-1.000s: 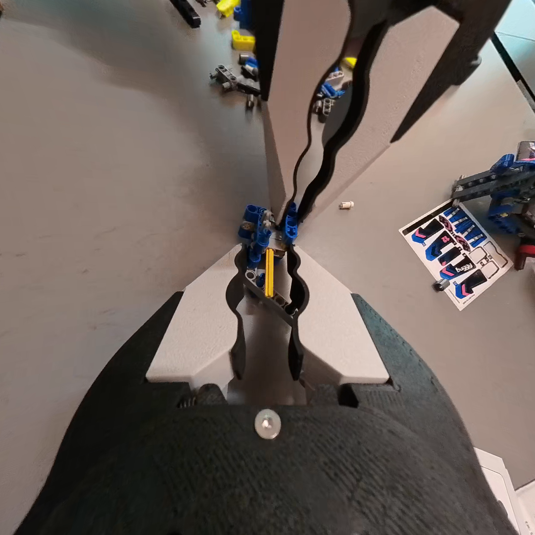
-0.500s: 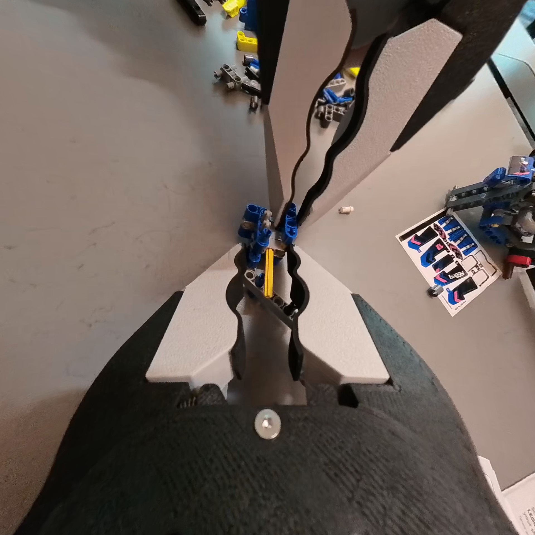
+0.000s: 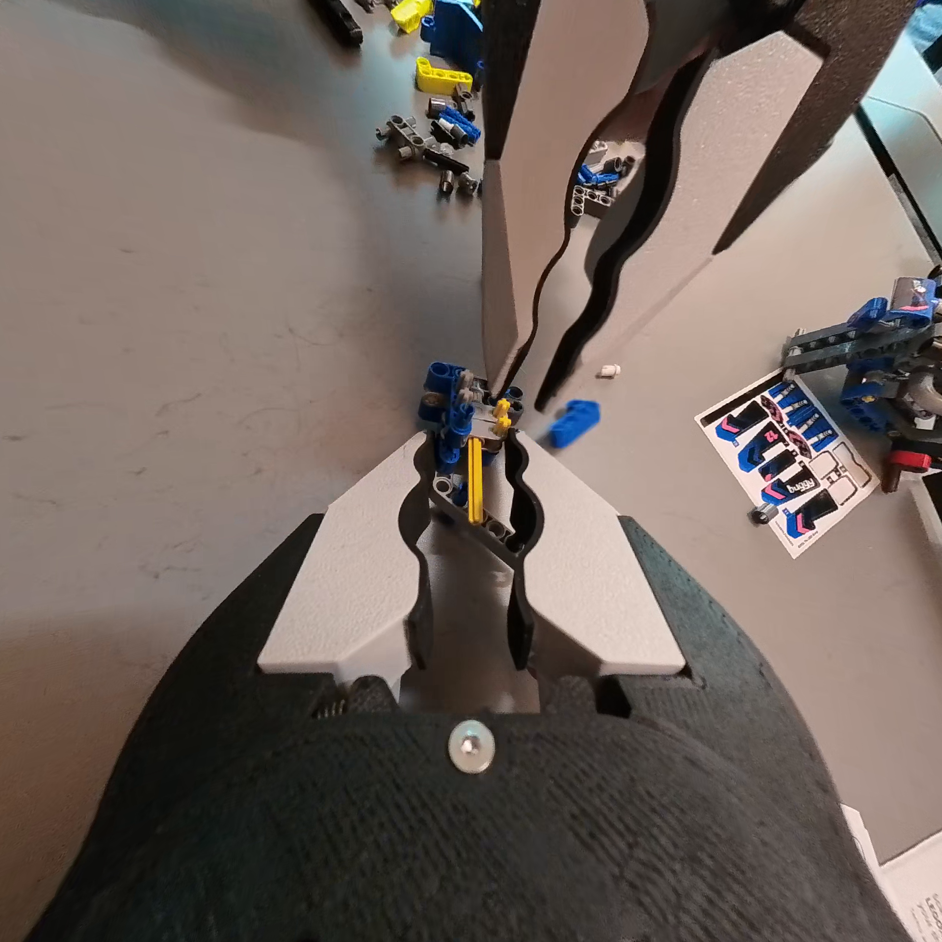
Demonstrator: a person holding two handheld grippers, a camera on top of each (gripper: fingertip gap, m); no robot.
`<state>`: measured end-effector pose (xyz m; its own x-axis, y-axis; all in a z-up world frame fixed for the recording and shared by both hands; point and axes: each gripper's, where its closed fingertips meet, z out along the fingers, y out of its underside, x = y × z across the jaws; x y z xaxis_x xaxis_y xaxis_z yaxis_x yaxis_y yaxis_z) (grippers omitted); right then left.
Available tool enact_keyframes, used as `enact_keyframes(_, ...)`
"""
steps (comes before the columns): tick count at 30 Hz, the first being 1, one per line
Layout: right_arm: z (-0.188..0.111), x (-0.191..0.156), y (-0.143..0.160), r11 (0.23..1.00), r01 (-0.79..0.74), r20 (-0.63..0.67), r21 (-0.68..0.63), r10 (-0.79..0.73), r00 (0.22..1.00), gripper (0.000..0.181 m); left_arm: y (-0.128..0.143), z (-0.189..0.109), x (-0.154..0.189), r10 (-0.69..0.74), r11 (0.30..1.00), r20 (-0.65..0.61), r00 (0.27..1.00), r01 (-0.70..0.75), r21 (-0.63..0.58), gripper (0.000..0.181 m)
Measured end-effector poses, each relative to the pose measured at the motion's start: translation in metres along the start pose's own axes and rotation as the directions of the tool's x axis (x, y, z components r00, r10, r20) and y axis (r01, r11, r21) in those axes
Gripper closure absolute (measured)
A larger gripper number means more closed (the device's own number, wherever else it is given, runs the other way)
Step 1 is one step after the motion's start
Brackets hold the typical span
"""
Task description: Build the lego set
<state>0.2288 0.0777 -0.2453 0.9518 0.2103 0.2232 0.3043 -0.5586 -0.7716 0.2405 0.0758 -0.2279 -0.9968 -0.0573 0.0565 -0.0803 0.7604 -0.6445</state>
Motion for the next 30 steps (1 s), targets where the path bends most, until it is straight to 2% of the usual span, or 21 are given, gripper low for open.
enact_keyframes(3,0.0,0.0,0.0,1.0,0.004,0.0,0.001,-0.004,1.0,0.155,0.002,-0.007,-0.011,-0.017,1.0,0.039,0.999,0.016,0.022,0.168)
enact_keyframes(5,0.0,-0.001,0.0,1.0,0.003,0.001,0.001,-0.003,1.0,0.155,0.007,-0.018,-0.035,-0.066,0.998,0.118,0.991,0.063,0.031,0.169)
enact_keyframes(8,-0.001,-0.001,0.0,1.0,0.001,0.004,0.001,-0.001,1.0,0.155,0.021,-0.017,-0.053,0.003,0.997,0.142,0.99,0.007,-0.071,0.166)
enact_keyframes(13,-0.001,0.0,0.0,1.0,0.007,-0.003,0.001,-0.007,1.0,0.155,0.022,0.002,-0.051,0.117,0.979,0.095,0.989,-0.098,-0.18,0.165)
enact_keyframes(15,-0.003,-0.002,-0.001,1.0,0.007,0.017,0.009,-0.007,1.0,0.155,0.026,0.008,-0.055,0.144,0.969,0.127,0.981,-0.114,-0.221,0.167)
enact_keyframes(17,-0.009,-0.003,-0.006,0.998,-0.01,0.031,0.055,0.008,0.999,0.149,0.025,0.009,-0.054,0.147,0.969,0.148,0.978,-0.113,-0.22,0.175)
enact_keyframes(21,-0.041,0.007,-0.023,0.955,-0.187,0.119,0.23,0.163,0.979,0.149,0.026,0.008,-0.049,0.108,0.976,0.208,0.972,-0.064,-0.209,0.176)
enact_keyframes(24,-0.062,0.048,-0.022,0.911,-0.249,-0.042,0.328,0.278,0.96,0.159,0.028,0.007,-0.043,0.094,0.981,0.262,0.96,-0.045,-0.187,0.176)
enact_keyframes(28,-0.047,0.042,-0.004,0.962,-0.172,-0.078,0.21,0.192,0.978,0.154,0.024,0.003,-0.033,0.029,0.992,0.256,0.966,0.004,-0.129,0.174)
enact_keyframes(30,-0.042,0.033,-0.003,0.974,-0.128,-0.06,0.184,0.141,0.988,0.153,0.023,0.001,-0.031,-0.002,0.991,0.242,0.97,0.035,-0.133,0.165)
